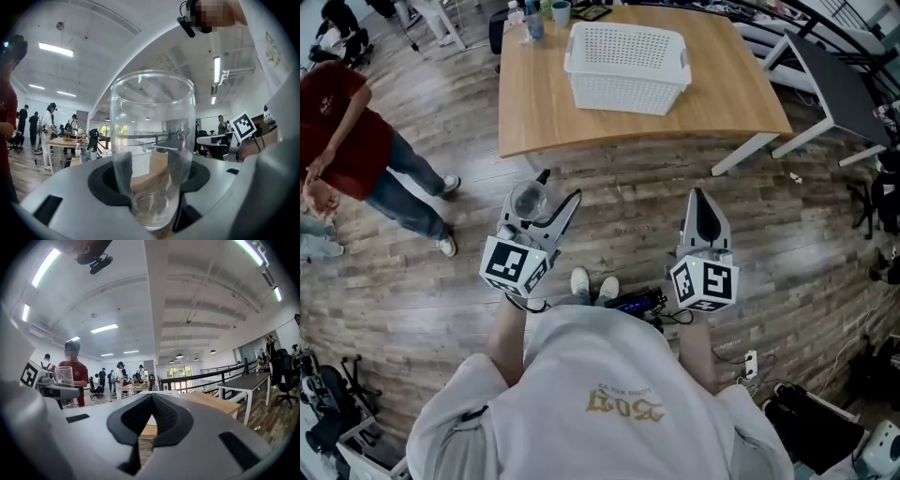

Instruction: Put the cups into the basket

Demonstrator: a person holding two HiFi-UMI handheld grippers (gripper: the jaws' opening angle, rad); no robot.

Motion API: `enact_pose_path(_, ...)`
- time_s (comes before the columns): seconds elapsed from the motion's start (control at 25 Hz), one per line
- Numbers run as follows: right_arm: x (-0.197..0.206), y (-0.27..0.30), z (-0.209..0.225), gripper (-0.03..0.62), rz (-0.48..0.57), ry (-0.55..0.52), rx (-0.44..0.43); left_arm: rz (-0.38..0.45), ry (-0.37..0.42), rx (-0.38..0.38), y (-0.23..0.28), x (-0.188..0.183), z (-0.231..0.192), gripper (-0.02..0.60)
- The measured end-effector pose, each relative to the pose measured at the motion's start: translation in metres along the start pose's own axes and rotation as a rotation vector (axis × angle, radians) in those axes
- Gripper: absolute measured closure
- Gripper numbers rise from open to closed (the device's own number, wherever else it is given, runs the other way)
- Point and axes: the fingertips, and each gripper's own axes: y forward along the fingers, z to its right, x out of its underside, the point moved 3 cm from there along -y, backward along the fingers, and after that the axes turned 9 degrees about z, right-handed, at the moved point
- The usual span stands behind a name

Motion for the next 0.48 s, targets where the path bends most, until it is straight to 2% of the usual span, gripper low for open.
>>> enact_pose_path(0.16,0.0,-0.001,0.004,0.585,0.005,-0.03,-0.014,0.008,-0.002,-0.015,-0.001,0.0,0.006,0.316)
enact_pose_path(0.48,0.0,-0.004,0.013,0.583,0.02,-0.009,-0.027,0.001,0.002,-0.047,-0.002,-0.003,0.008,0.316)
